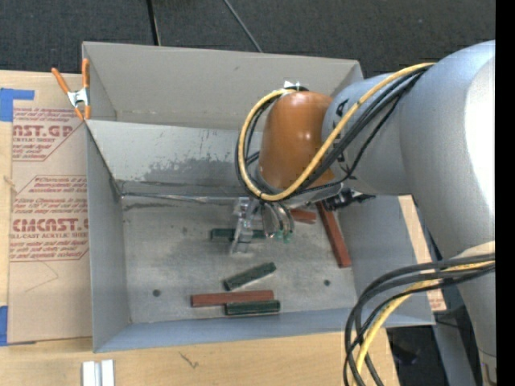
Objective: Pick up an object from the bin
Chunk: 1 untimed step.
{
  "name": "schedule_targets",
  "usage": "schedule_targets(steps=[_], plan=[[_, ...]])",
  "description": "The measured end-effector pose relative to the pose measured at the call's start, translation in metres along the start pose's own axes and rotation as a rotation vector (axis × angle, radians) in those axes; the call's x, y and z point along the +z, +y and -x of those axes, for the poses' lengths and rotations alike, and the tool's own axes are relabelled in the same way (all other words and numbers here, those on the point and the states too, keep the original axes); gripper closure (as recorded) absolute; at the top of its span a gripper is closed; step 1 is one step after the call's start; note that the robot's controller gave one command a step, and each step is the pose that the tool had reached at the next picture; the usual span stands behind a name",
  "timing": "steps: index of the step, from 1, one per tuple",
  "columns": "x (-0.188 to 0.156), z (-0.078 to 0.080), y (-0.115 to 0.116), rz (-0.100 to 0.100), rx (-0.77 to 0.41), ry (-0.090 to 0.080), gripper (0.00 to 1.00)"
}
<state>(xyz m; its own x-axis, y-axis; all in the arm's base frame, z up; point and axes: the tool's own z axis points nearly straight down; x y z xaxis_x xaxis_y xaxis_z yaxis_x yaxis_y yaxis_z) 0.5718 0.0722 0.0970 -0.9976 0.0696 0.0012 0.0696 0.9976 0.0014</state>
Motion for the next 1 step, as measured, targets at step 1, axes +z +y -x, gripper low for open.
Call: schedule_targets(steps=[1], plan=[[-0.0087, 0.0006, 0.0002, 0.000, 0.000, -0.003, 1.00]])
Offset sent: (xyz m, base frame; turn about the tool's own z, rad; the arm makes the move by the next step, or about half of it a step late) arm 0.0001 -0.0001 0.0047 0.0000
